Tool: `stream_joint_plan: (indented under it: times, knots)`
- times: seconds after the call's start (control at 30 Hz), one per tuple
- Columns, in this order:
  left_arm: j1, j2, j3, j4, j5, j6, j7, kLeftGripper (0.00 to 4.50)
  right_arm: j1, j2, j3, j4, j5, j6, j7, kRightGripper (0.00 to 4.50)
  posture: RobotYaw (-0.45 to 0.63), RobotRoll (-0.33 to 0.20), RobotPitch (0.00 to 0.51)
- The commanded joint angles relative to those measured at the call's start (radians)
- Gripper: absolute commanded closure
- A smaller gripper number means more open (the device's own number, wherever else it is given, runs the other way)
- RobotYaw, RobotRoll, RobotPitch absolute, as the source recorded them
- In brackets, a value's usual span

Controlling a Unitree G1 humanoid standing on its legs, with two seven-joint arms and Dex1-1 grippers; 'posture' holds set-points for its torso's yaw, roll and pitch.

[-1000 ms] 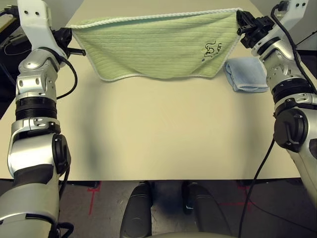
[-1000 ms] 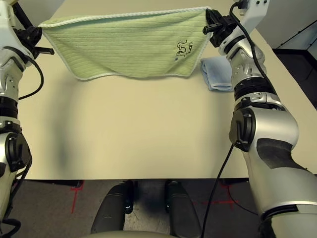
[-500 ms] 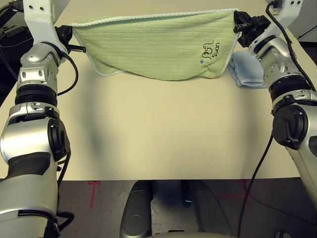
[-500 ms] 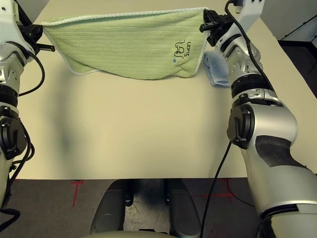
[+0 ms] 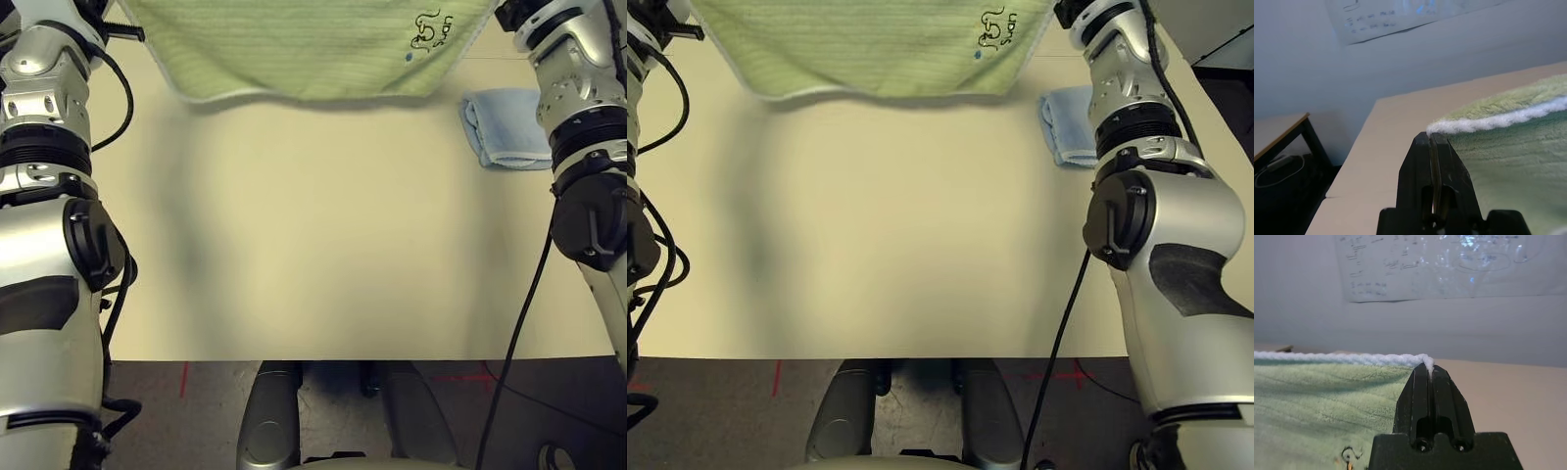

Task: Fold the towel and set it aside.

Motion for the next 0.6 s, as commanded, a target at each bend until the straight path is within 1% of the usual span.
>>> stream_joint_plan:
  times: [0.03, 0.07, 0.17, 0.2, 0.27, 0.33, 0.37, 0.43, 0.5, 0.6]
  knots:
    - [0.21, 0.04, 0.022, -0.184, -0.046, 0.161, -0.095, 4.44, 0.113, -0.038, -0.008, -0.022, 0.021, 0.021, 0.134, 4.5, 0.14, 0.0, 0.303]
    - [0.311, 0.037, 0.027, -0.299, -0.07, 0.235, -0.12, 4.44, 0.149, -0.037, 0.001, -0.032, 0.02, 0.033, 0.181, 4.5, 0.14, 0.0, 0.308]
    - [0.673, 0.037, 0.056, -0.726, -0.144, 0.458, -0.165, 4.44, 0.28, -0.039, 0.031, -0.08, 0.022, 0.079, 0.336, 4.5, 0.14, 0.0, 0.314]
    - [0.764, 0.039, 0.071, -0.835, -0.167, 0.52, -0.168, 4.44, 0.321, -0.043, 0.045, -0.099, 0.019, 0.093, 0.388, 4.5, 0.14, 0.0, 0.315]
    - [0.923, 0.054, 0.084, -0.997, -0.177, 0.58, -0.18, 4.44, 0.396, -0.055, 0.077, -0.142, 0.015, 0.141, 0.488, 4.5, 0.15, 0.0, 0.313]
    - [1.038, 0.063, 0.09, -1.091, -0.184, 0.61, -0.197, 4.44, 0.447, -0.068, 0.101, -0.177, 0.009, 0.177, 0.541, 4.5, 0.15, 0.0, 0.307]
    - [1.087, 0.067, 0.097, -1.121, -0.187, 0.619, -0.203, 4.44, 0.469, -0.078, 0.115, -0.192, 0.003, 0.188, 0.565, 4.5, 0.15, 0.0, 0.306]
    - [1.135, 0.064, 0.115, -1.157, -0.201, 0.644, -0.202, 4.44, 0.495, -0.091, 0.134, -0.212, -0.004, 0.204, 0.595, 4.5, 0.15, 0.0, 0.302]
    - [1.147, 0.068, 0.13, -1.186, -0.22, 0.675, -0.208, 4.44, 0.502, -0.102, 0.146, -0.226, -0.004, 0.217, 0.612, 4.5, 0.15, 0.0, 0.297]
    - [1.151, 0.097, 0.155, -1.222, -0.264, 0.729, -0.247, 4.44, 0.516, -0.129, 0.179, -0.259, -0.015, 0.235, 0.68, 4.5, 0.15, 0.0, 0.294]
